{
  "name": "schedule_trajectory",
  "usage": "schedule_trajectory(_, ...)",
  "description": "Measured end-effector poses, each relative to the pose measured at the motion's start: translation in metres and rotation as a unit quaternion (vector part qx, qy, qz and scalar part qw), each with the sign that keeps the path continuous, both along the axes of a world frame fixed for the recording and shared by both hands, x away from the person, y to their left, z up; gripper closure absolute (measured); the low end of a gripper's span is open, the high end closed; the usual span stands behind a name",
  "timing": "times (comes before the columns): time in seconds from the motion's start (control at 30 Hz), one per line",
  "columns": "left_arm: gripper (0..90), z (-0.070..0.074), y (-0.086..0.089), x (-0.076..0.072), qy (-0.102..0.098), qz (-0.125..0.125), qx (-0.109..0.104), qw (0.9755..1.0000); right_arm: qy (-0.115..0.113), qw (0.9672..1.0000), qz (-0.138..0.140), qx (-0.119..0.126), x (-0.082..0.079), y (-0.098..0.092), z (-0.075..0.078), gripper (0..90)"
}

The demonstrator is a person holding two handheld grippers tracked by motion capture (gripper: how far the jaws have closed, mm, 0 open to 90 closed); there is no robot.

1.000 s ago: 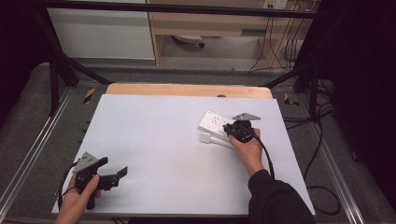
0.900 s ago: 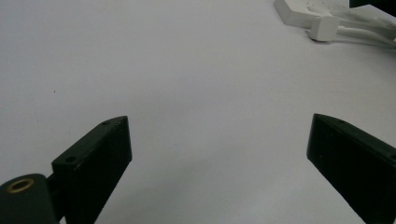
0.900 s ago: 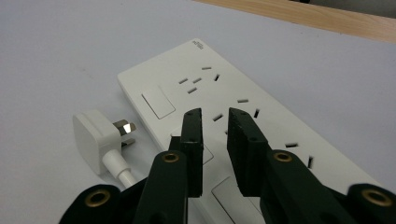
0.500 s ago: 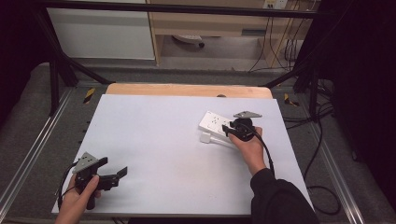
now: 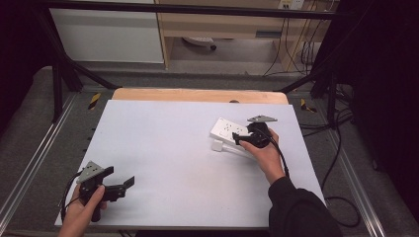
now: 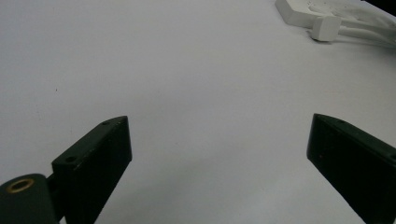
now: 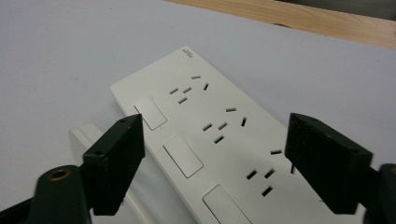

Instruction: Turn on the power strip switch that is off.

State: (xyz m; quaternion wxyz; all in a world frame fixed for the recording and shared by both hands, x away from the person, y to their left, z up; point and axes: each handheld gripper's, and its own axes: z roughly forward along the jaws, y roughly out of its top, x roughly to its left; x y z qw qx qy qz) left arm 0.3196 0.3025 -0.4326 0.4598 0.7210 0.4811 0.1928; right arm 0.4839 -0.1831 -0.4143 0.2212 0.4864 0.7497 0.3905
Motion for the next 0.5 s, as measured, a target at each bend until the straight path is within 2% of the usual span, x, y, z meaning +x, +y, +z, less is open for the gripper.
schedule_trajectory(0.17, 6.5, 0.000, 0.000, 0.000, 0.000, 0.000, 0.000, 1.0000, 0.000, 0.9999, -0.009, 0.009, -0.001, -0.003, 0.004, 8.1)
schedule_trajectory(0.37, 6.5, 0.000, 0.000, 0.000, 0.000, 0.000, -0.001, 1.0000, 0.002, 0.9998, -0.005, 0.018, -0.005, -0.007, 0.010, 6.7)
schedule_trajectory(0.5, 6.5, 0.000, 0.000, 0.000, 0.001, 0.001, -0.001, 1.0000, -0.004, 0.9997, -0.001, 0.024, -0.009, -0.011, 0.016, 5.8)
